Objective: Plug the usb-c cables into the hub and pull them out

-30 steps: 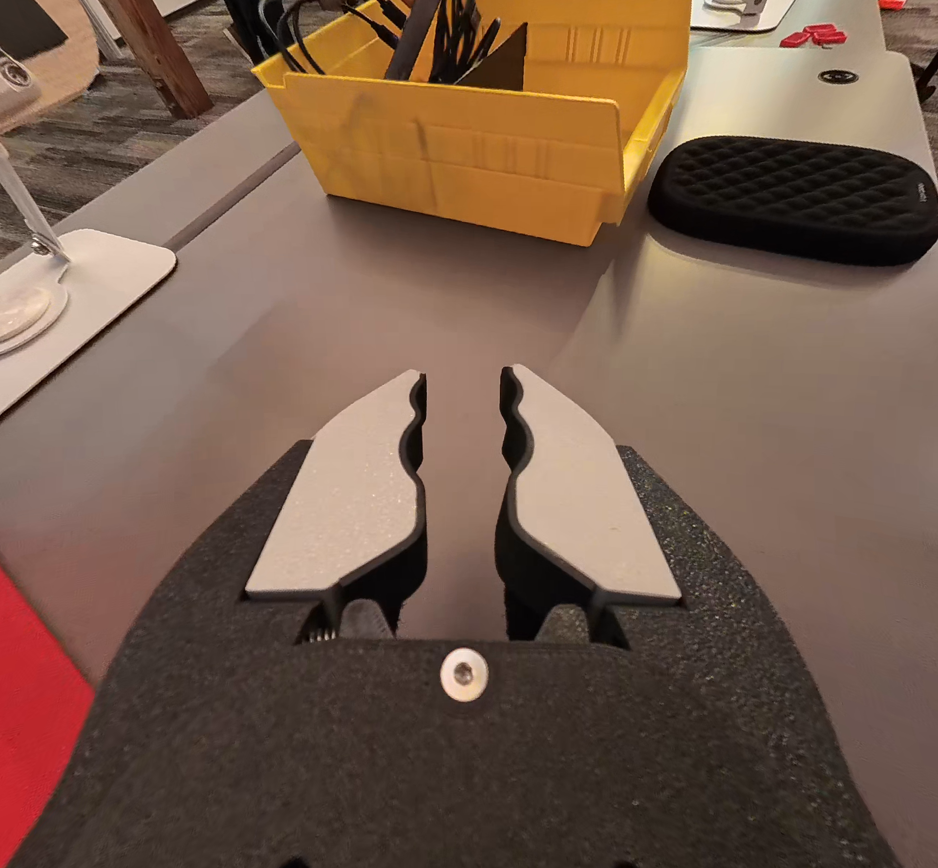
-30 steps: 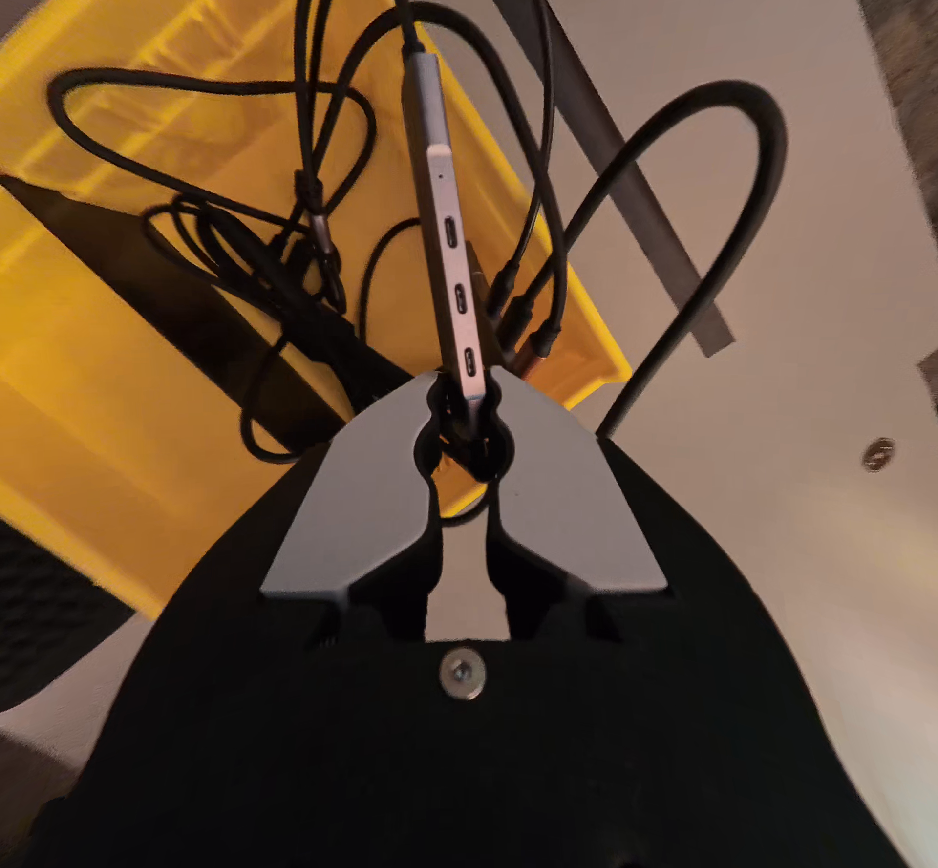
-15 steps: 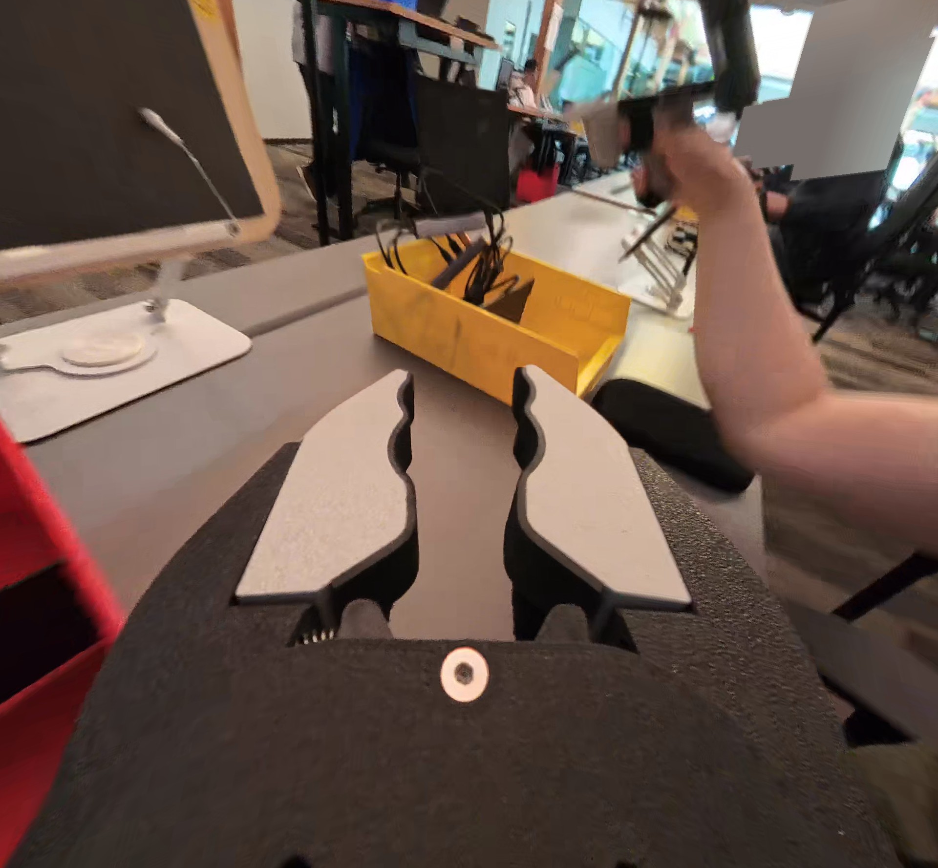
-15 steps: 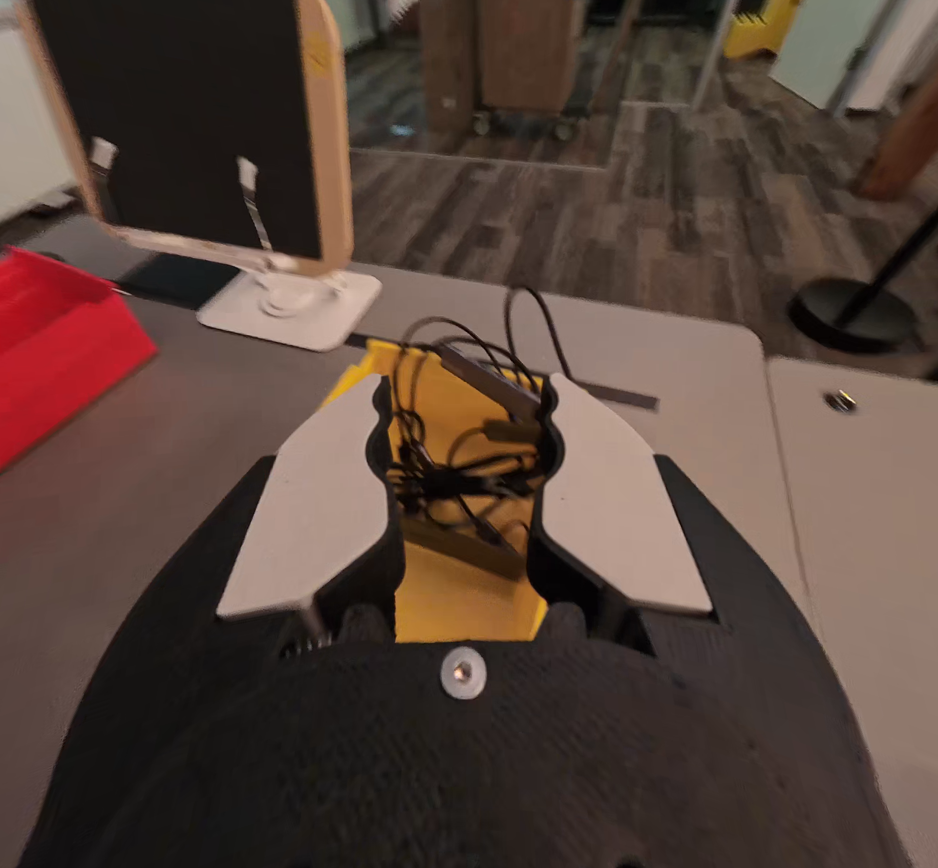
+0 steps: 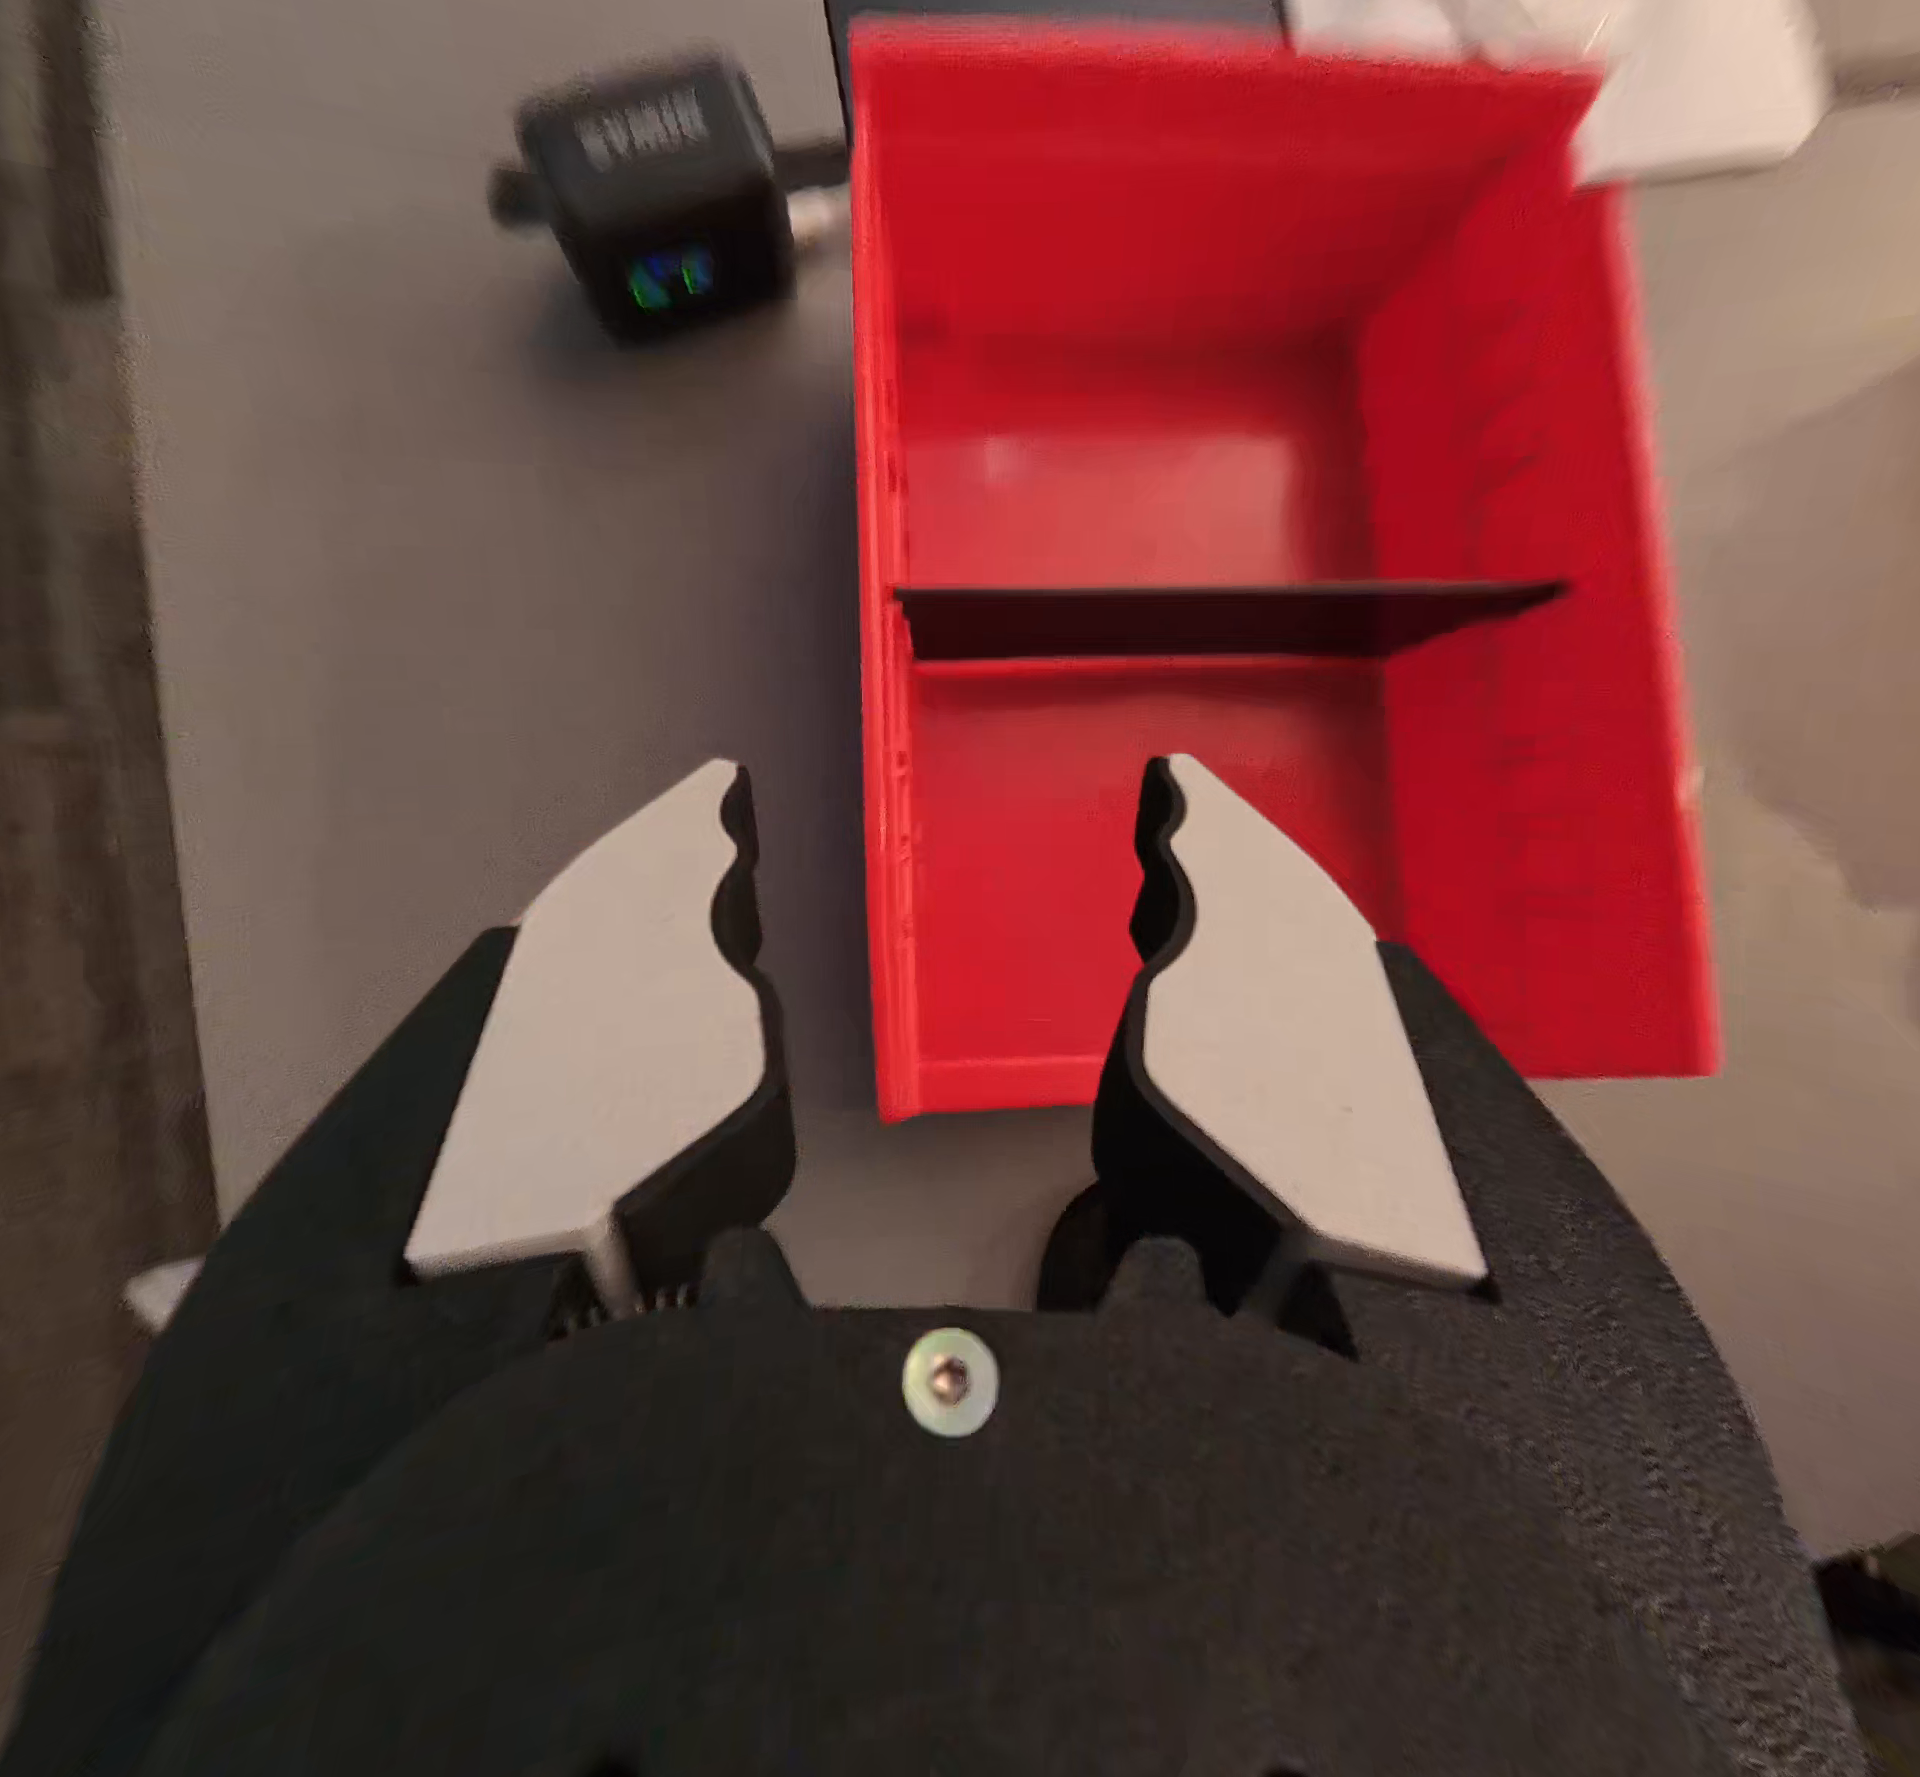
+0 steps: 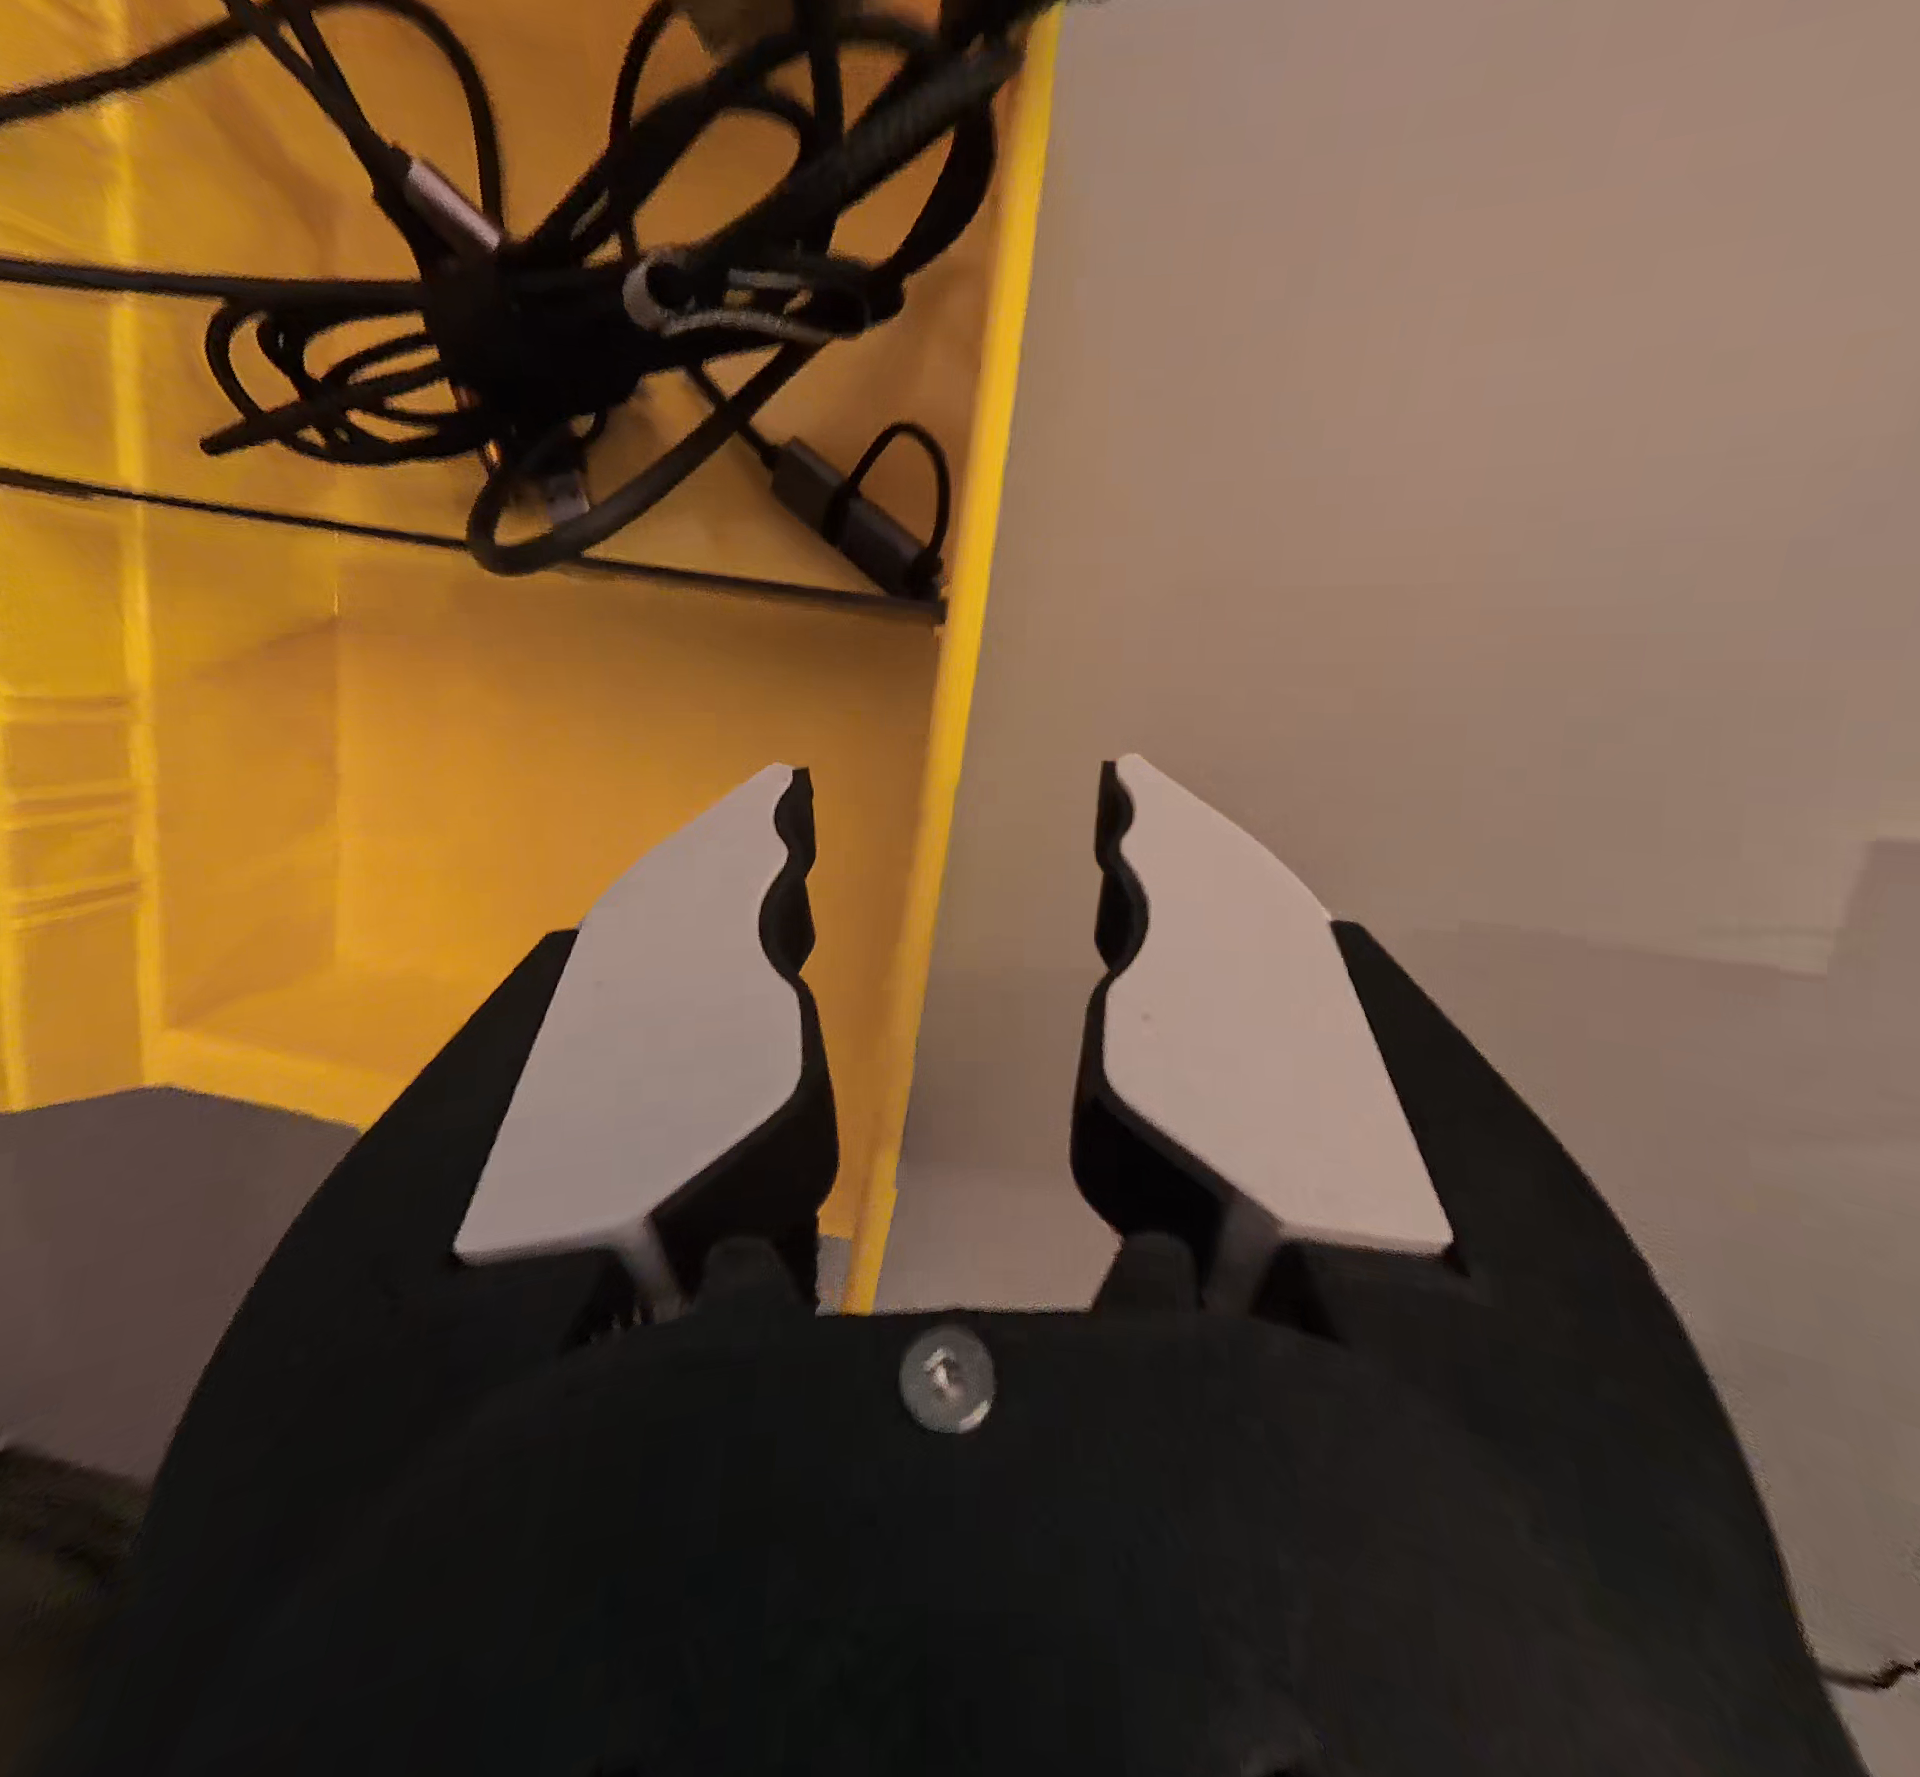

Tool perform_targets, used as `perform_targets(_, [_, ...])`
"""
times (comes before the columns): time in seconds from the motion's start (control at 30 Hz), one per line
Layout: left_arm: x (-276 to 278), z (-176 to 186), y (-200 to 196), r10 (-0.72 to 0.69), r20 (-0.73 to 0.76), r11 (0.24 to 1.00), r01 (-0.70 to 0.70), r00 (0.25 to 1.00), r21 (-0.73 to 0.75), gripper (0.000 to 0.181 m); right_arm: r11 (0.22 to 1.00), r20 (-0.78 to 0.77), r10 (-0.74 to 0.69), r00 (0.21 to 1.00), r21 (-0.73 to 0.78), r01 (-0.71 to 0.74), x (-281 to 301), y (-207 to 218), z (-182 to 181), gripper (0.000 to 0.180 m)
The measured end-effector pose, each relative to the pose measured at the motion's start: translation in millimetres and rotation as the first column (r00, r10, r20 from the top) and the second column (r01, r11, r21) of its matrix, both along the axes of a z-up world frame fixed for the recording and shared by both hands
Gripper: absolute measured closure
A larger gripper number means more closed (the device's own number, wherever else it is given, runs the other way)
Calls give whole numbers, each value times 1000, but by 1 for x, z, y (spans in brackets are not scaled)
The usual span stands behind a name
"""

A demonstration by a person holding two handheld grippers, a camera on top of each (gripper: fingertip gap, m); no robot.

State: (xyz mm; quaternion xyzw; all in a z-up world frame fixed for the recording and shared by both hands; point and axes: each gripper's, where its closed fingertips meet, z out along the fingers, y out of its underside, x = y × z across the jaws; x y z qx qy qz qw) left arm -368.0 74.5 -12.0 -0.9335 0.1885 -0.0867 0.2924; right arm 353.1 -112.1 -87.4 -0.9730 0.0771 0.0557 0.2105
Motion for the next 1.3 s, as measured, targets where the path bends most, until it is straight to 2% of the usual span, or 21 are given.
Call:
perform_targets(0.07, [-12,-27,7,11,-95,995,-21,995,-102,106,994,5,5,1000,-111,-4,-4,-8,-14,135])
perform_targets(0.1, [-12,-39,8,-4,-103,990,-11,995,-144,109,985,15,13,1000,-171,-11,-6,-12,-20,142])
perform_targets(0.13, [-10,-51,8,-22,-86,982,5,996,-191,114,976,2,33,999,-214,-32,-12,-14,-25,159])
perform_targets(0.17, [-11,-61,8,-25,-73,972,7,997,-236,115,970,-3,42,999,-240,-41,-16,-14,-28,163])
perform_targets(0.23, [-20,-79,8,-9,-94,952,-20,996,-305,127,957,49,30,998,-289,-14,-11,-15,-33,171])
perform_targets(0.3, [-17,-89,7,-27,-49,935,8,998,-354,137,958,23,17,1000,-287,-10,-16,-15,-32,172])
perform_targets(0.37, [-6,-95,4,-61,13,919,62,998,-390,158,958,-11,43,999,-285,-45,-25,-18,-32,172])
perform_targets(0.43, [-2,-102,-1,-94,-15,900,79,995,-430,175,950,-49,61,997,-302,-73,-38,-22,-32,171])
perform_targets(0.57, [2,-105,-14,-209,-168,886,114,963,-449,174,933,-11,79,997,-350,-78,-58,-24,-32,171])
perform_targets(0.7, [23,-103,-26,-238,-193,870,121,952,-477,169,949,8,68,998,-311,-62,-87,-19,-32,171])
perform_targets(0.8, [44,-103,-34,-274,-172,861,162,946,-482,169,958,38,106,994,-272,-92,-111,-15,-33,170])
perform_targets(0.97, [69,-105,-56,-340,-179,831,206,923,-517,167,938,22,202,979,-293,-186,-156,-8,-32,170])
perform_targets(1.1, [83,-104,-67,-364,-164,815,228,917,-532,169,928,20,206,978,-320,-189,-181,-1,-32,170])
perform_targets(1.2, [90,-103,-74,-392,-145,797,257,909,-546,162,929,19,185,983,-330,-168,-187,3,-33,171])
perform_targets(1.3, [93,-97,-69,-409,-134,808,290,903,-513,160,947,58,147,987,-295,-124,-183,7,-31,159])
